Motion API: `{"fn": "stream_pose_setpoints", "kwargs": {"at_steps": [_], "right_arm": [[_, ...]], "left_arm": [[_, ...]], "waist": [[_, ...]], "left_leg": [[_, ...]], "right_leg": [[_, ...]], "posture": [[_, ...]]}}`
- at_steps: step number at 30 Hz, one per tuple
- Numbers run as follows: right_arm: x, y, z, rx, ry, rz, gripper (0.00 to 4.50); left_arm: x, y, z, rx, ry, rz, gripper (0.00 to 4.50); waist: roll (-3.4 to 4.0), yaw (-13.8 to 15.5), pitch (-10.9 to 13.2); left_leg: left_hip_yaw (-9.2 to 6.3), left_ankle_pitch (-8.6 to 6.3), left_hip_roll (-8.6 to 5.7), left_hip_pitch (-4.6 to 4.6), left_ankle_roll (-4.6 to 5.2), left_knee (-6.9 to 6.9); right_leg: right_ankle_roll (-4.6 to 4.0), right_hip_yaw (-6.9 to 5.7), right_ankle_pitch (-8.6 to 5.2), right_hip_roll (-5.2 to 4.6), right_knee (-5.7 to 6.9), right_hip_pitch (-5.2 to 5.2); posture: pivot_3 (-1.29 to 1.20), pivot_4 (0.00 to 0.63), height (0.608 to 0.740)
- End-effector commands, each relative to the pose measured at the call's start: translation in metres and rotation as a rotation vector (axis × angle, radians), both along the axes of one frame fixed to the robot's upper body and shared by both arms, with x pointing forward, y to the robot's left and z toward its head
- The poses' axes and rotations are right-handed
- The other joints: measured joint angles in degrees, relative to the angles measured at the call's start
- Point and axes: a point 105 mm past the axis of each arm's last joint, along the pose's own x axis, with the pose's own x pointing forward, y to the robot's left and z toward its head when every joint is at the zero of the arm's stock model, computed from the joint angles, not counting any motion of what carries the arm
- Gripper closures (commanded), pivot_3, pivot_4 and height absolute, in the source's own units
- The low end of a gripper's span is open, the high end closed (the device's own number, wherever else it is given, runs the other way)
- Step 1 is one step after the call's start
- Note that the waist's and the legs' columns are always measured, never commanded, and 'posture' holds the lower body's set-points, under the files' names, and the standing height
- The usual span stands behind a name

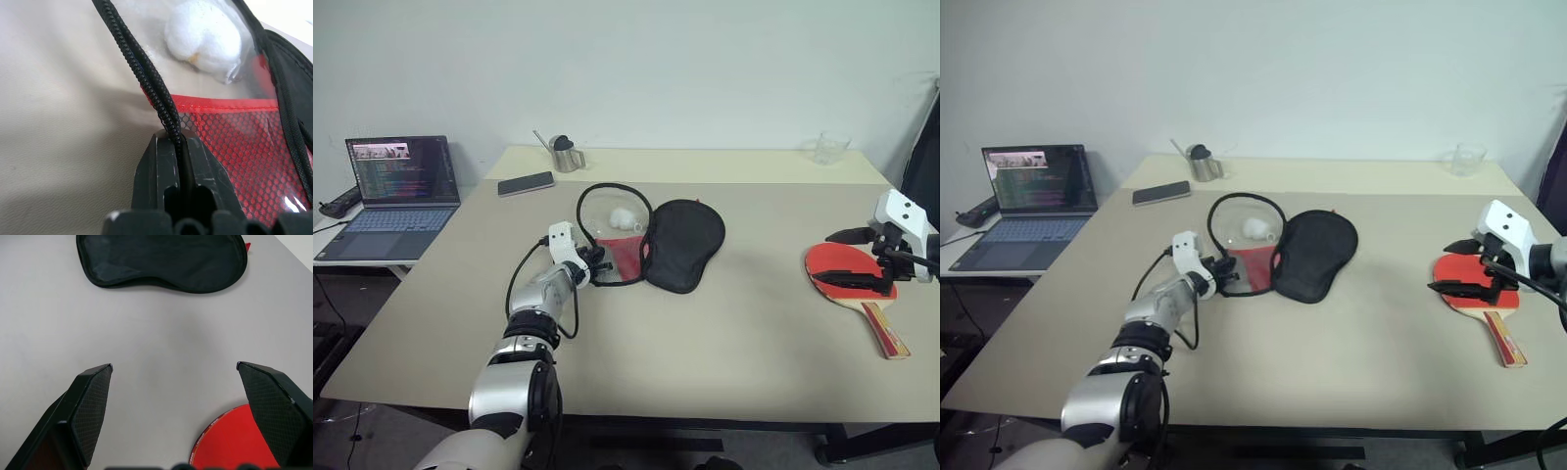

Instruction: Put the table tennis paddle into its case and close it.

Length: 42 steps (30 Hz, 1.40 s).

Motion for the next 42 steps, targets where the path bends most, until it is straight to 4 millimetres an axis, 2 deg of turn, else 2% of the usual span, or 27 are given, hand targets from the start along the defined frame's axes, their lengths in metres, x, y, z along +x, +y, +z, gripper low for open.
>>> {"fn": "stream_pose_setpoints", "kwargs": {"at_steps": [1,4,13,24,30,34,37,40,41,42], "right_arm": [[-0.001,0.004,0.010,0.003,-0.037,0.017,0.00],[-0.001,0.005,0.009,0.003,-0.036,0.018,0.00],[-0.001,0.006,0.007,0.003,-0.033,0.022,0.00],[-0.001,0.011,0.003,0.006,-0.025,0.039,0.00],[-0.001,0.012,0.003,0.007,-0.022,0.043,0.00],[0.000,0.013,0.003,0.006,-0.021,0.047,0.00],[0.000,0.014,0.003,0.006,-0.019,0.050,0.00],[-0.001,0.013,0.002,0.005,-0.016,0.048,0.00],[-0.001,0.013,0.002,0.005,-0.015,0.047,0.00],[-0.002,0.012,0.001,0.004,-0.014,0.045,0.00]], "left_arm": [[0.002,-0.008,0.007,-0.001,-0.028,-0.009,4.49],[0.005,-0.010,0.011,0.023,-0.030,0.024,4.49],[0.005,-0.035,0.038,-0.007,-0.075,0.052,4.49],[-0.014,-0.055,0.038,0.004,-0.044,0.058,4.49],[-0.021,-0.054,0.038,0.039,-0.045,0.074,4.49],[-0.025,-0.063,0.036,0.018,-0.033,0.046,4.49],[-0.026,-0.065,0.035,0.018,-0.023,0.045,3.76],[-0.027,-0.067,0.034,0.012,-0.015,0.029,2.74],[-0.028,-0.067,0.034,0.013,-0.014,0.028,2.26],[-0.027,-0.065,0.033,0.027,-0.010,0.036,2.00]], "waist": [[0.00,0.06,0.00],[0.00,0.20,-0.01],[-0.06,0.85,0.03],[-0.08,0.84,0.04],[-0.08,0.87,0.04],[-0.08,0.87,0.04],[-0.09,0.98,0.04],[-0.09,0.97,0.04],[-0.09,0.98,0.04],[-0.09,0.98,0.04]], "left_leg": [[0.00,0.00,0.00,0.00,0.00,0.00],[0.00,0.00,-0.01,0.00,0.00,0.00],[0.00,0.00,-0.01,-0.03,0.00,0.02],[0.04,0.00,0.00,-0.01,-0.01,0.02],[0.05,0.00,0.00,-0.01,-0.01,0.02],[0.06,0.00,0.00,0.00,-0.01,0.02],[0.06,0.00,0.00,-0.01,-0.01,0.02],[0.07,0.00,0.00,0.00,-0.01,0.02],[0.07,0.00,0.00,0.00,-0.01,0.02],[0.07,0.00,0.00,0.00,-0.01,0.02]], "right_leg": [[0.00,0.00,0.00,0.00,0.00,0.00],[0.00,0.00,0.00,0.00,-0.01,0.00],[0.03,0.00,0.02,-0.01,-0.04,0.01],[0.04,0.06,0.02,0.01,-0.04,0.01],[0.04,0.07,0.02,0.01,-0.03,0.01],[0.04,0.08,0.02,0.01,-0.04,0.01],[0.04,0.08,0.02,0.01,-0.04,0.01],[0.04,0.09,0.02,0.01,-0.04,0.01],[0.04,0.08,0.02,0.01,-0.04,0.01],[0.04,0.08,0.02,0.01,-0.04,0.01]], "posture": [[0.00,0.150,0.740],[0.00,0.150,0.740],[0.00,0.150,0.740],[0.00,0.150,0.740],[0.00,0.150,0.740],[0.00,0.150,0.740],[0.00,0.150,0.740],[0.00,0.150,0.740],[0.00,0.150,0.740],[0.00,0.150,0.740]]}}
